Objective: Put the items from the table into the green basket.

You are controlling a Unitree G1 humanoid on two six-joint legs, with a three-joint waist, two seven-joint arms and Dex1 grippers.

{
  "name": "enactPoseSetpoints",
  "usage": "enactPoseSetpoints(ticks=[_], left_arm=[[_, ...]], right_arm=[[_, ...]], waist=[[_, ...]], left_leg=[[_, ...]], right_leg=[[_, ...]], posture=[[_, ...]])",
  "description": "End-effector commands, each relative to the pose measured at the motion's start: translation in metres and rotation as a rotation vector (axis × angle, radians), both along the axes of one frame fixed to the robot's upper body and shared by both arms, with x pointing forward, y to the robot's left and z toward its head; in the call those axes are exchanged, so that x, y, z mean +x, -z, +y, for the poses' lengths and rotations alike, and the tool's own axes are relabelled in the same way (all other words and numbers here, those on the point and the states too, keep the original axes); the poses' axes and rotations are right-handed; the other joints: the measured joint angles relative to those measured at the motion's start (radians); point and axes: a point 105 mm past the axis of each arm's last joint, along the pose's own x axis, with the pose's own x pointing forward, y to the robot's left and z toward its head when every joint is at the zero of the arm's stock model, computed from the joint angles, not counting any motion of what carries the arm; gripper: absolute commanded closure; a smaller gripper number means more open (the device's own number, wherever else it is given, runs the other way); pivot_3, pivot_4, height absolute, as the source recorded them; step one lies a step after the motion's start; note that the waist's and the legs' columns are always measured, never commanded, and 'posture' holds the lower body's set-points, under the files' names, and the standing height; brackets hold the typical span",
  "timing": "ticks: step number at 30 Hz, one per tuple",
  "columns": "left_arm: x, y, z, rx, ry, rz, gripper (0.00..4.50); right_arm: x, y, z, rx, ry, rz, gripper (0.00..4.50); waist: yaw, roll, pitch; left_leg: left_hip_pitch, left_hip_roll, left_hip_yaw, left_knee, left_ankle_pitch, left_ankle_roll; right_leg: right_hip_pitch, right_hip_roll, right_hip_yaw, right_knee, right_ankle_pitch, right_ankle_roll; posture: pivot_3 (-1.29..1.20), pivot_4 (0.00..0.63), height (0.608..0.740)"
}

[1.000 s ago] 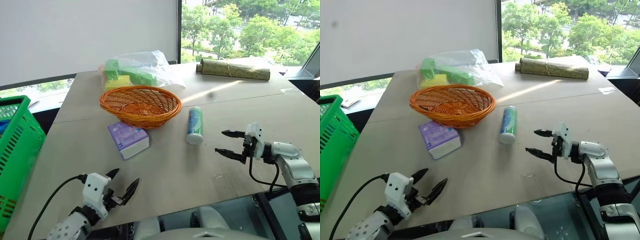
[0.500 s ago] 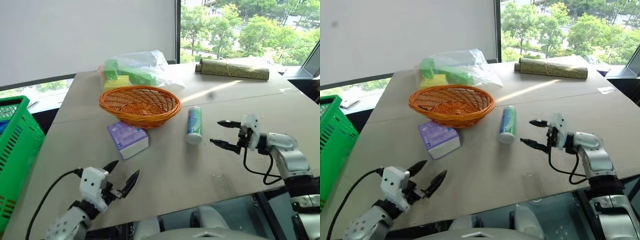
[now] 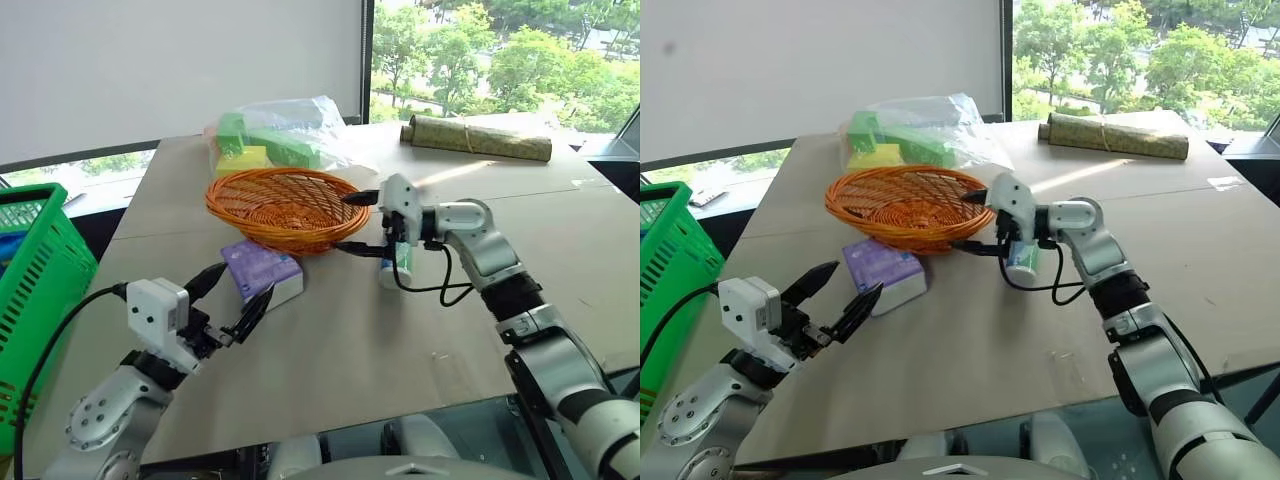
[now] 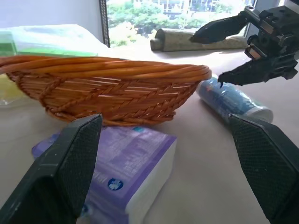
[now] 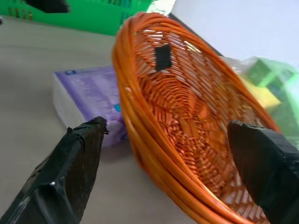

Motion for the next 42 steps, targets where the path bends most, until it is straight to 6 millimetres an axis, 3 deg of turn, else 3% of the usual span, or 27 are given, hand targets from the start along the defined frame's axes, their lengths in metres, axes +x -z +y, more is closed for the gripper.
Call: enactPoseSetpoints(ticks=[1, 5, 6, 10, 15, 16, 19, 21, 23, 26, 29, 33, 35, 38, 42], left_arm=[[-0.007, -0.012, 0.004, 0.008, -0.054, -0.037, 0.09], [-0.013, -0.016, 0.009, 0.024, -0.099, -0.047, 0.09], [-0.014, -0.016, 0.01, 0.029, -0.107, -0.05, 0.03], [-0.016, -0.018, 0.01, 0.033, -0.114, -0.052, 0.0], [-0.013, -0.018, 0.008, 0.042, -0.094, -0.053, 0.0], [-0.012, -0.018, 0.008, 0.041, -0.089, -0.056, 0.0], [-0.007, -0.02, 0.005, 0.032, -0.065, -0.062, 0.0], [-0.001, -0.021, 0.0, 0.027, -0.037, -0.068, 0.0], [0.005, -0.024, -0.007, 0.017, -0.004, -0.081, 0.0], [0.016, -0.031, -0.025, -0.003, 0.084, -0.107, 0.0], [0.025, -0.043, -0.048, -0.026, 0.188, -0.136, 0.0], [0.031, -0.051, -0.07, -0.014, 0.301, -0.144, 0.0], [0.033, -0.053, -0.078, -0.007, 0.336, -0.147, 0.0], [0.036, -0.053, -0.082, 0.008, 0.357, -0.145, 0.0], [0.036, -0.053, -0.082, 0.019, 0.37, -0.14, 0.0]], right_arm=[[0.016, -0.001, 0.008, -0.078, 0.039, -0.056, 0.03], [0.025, 0.003, 0.009, -0.111, 0.073, -0.035, 0.03], [0.025, 0.003, 0.01, -0.114, 0.07, -0.039, 0.27], [0.025, 0.004, 0.01, -0.111, 0.065, -0.042, 1.66], [0.023, -0.004, 0.008, -0.078, 0.06, -0.068, 4.0], [0.024, -0.007, 0.006, -0.072, 0.073, -0.083, 4.13], [0.034, -0.018, -0.006, -0.122, 0.14, -0.204, 4.13], [0.047, -0.036, -0.023, -0.137, 0.24, -0.307, 4.13], [0.058, -0.056, -0.048, -0.168, 0.337, -0.4, 4.13], [0.072, -0.068, -0.109, -0.335, 0.488, -0.507, 4.13], [0.077, -0.061, -0.171, -0.542, 0.615, -0.539, 4.13], [0.076, -0.041, -0.225, -0.695, 0.722, -0.501, 4.13], [0.077, -0.033, -0.243, -0.726, 0.78, -0.483, 4.13], [0.076, -0.021, -0.252, -0.739, 0.8, -0.455, 4.13], [0.072, -0.009, -0.253, -0.73, 0.766, -0.399, 2.3]], waist=[[0.012, 0.0, 0.0], [0.032, 0.0, 0.0], [0.042, -0.001, 0.0], [0.056, -0.001, 0.0], [0.067, 0.0, 0.0], [0.068, -0.001, 0.0], [0.066, 0.0, 0.0], [0.068, 0.0, 0.0], [0.07, 0.002, 0.001], [0.069, 0.002, 0.001], [0.066, 0.001, 0.001], [0.031, 0.001, 0.001], [0.009, 0.002, 0.001], [-0.024, 0.004, 0.002], [-0.054, 0.005, 0.002]], left_leg=[[0.0, 0.0, 0.0, 0.0, 0.0, 0.0], [0.0, 0.0, 0.0, 0.0, 0.0, 0.0], [0.0, 0.0, 0.0, 0.001, 0.0, 0.0], [-0.001, 0.0, 0.0, 0.001, 0.0, 0.0], [-0.001, 0.0, -0.001, 0.001, 0.0, 0.0], [-0.001, 0.0, -0.001, 0.001, 0.0, 0.0], [-0.002, 0.0, -0.001, 0.001, 0.0, 0.0], [-0.002, 0.0, -0.001, 0.001, 0.0, 0.0], [-0.004, -0.001, -0.001, 0.002, 0.0, 0.0], [-0.007, -0.002, -0.002, 0.004, 0.0, 0.0], [-0.007, -0.004, -0.002, 0.005, 0.0, 0.0], [-0.005, -0.003, 0.0, 0.005, 0.0, 0.0], [-0.004, -0.003, 0.0, 0.005, 0.0, 0.0], [-0.002, -0.002, 0.001, 0.005, 0.0, 0.0], [0.0, -0.001, 0.0, 0.005, 0.0, 0.0]], right_leg=[[0.0, 0.0, 0.0, 0.0, 0.0, 0.0], [0.0, 0.0, -0.001, 0.0, 0.0, 0.0], [0.0, 0.0, -0.001, 0.0, 0.0, 0.0], [0.0, -0.001, -0.001, 0.0, 0.0, 0.0], [-0.001, 0.0, -0.001, 0.0, 0.0, -0.001], [-0.001, 0.0, -0.001, 0.0, 0.0, -0.001], [-0.001, 0.0, -0.001, 0.0, 0.0, -0.001], [-0.002, -0.001, -0.002, 0.0, 0.0, 0.0], [-0.002, -0.001, -0.002, 0.0, 0.0, 0.0], [-0.003, -0.001, -0.004, -0.001, 0.0, 0.0], [-0.003, -0.001, -0.004, -0.001, 0.0, 0.0], [-0.002, -0.001, 0.0, -0.001, 0.0, 0.0], [-0.002, 0.001, 0.002, 0.0, 0.0, 0.0], [-0.002, 0.004, 0.004, 0.001, 0.0, -0.001], [-0.001, 0.007, 0.008, 0.002, 0.0, 0.0]], posture=[[0.1, 0.0, 0.74], [0.11, 0.0, 0.74], [0.14, 0.0, 0.74], [0.15, 0.0, 0.74], [0.13, 0.0, 0.74], [0.11, 0.0, 0.74], [0.1, 0.0, 0.74], [0.07, 0.0, 0.74], [0.05, 0.0, 0.74], [0.02, 0.0, 0.74], [0.01, 0.0, 0.74], [-0.04, 0.0, 0.74], [-0.07, 0.0, 0.74], [-0.07, 0.0, 0.74], [-0.07, 0.0, 0.74]])
